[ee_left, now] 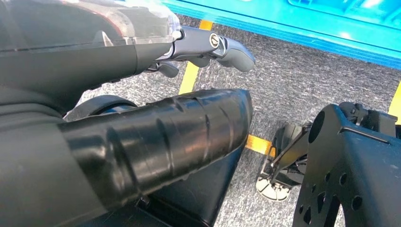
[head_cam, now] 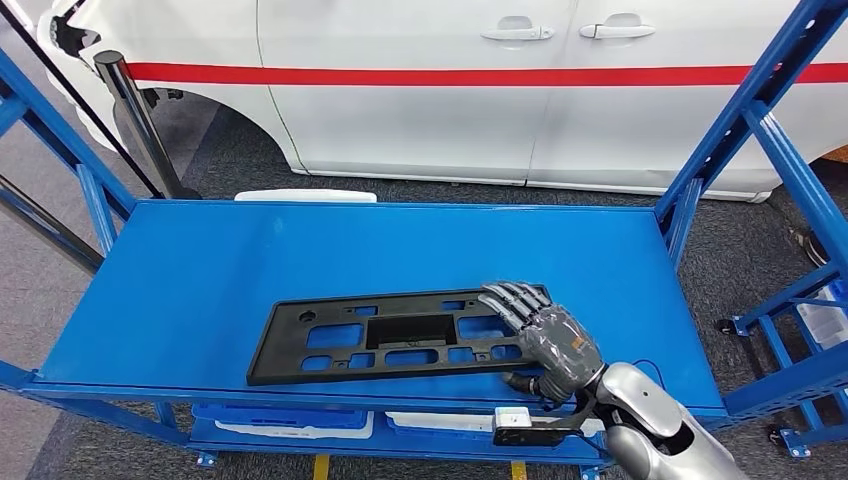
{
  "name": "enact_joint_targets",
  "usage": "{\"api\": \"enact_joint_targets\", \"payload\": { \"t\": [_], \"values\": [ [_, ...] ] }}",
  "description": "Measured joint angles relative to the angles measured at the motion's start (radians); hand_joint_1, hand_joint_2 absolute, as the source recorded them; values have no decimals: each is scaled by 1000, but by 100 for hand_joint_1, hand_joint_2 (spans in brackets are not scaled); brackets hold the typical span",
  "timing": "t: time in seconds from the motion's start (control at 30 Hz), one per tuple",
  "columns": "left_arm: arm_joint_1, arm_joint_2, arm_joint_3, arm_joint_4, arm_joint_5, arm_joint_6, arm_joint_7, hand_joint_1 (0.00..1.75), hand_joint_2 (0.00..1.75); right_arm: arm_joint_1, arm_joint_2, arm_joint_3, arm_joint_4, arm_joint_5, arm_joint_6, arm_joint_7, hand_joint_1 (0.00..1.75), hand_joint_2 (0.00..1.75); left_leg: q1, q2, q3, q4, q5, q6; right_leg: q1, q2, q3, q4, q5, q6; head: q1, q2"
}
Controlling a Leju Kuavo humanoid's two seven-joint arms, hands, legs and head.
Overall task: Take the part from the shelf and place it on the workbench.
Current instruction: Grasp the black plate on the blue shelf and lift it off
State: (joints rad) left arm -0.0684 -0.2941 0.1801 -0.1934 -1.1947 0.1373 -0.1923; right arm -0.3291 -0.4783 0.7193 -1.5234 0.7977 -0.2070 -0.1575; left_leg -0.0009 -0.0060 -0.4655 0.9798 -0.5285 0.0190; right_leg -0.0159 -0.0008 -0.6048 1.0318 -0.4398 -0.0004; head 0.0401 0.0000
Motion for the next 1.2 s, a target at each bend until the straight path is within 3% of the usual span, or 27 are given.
{"api": "enact_joint_targets", "payload": {
  "t": [0.3,0.43,0.83,1.1,1.13,1.17,1.2],
  "values": [
    [0,1,0,0,-9,13,-22,0,0,-87,-5,55,50,14,70,46,0,175,0,0,0,0,0,0,0,0,0,0,0,0,0,0],
    [0,1,0,0,-10,13,-25,0,0,-133,10,102,110,115,96,107,0,175,0,0,0,0,0,0,0,0,0,0,0,0,0,0],
    [0,1,0,0,-14,13,-24,0,0,-209,77,178,246,204,57,152,0,175,0,0,2,0,0,0,0,0,2,0,0,0,0,0],
    [-1,1,0,0,-16,-1,-1,0,0,-209,111,187,295,294,-57,179,1,175,0,0,4,0,0,0,0,0,4,0,0,1,0,0],
    [-1,1,0,0,-17,-2,0,0,0,-208,113,187,298,302,-65,182,4,175,0,0,4,0,0,0,0,0,4,0,0,1,0,0],
    [-1,1,0,0,-18,-3,1,0,0,-207,115,187,301,310,-74,184,26,175,0,0,5,0,0,0,0,0,5,0,0,1,0,0],
    [-1,1,0,0,-19,-3,2,0,0,-204,117,186,304,318,-83,186,61,175,0,0,5,0,0,0,0,0,5,0,0,1,0,0]
  ]
}}
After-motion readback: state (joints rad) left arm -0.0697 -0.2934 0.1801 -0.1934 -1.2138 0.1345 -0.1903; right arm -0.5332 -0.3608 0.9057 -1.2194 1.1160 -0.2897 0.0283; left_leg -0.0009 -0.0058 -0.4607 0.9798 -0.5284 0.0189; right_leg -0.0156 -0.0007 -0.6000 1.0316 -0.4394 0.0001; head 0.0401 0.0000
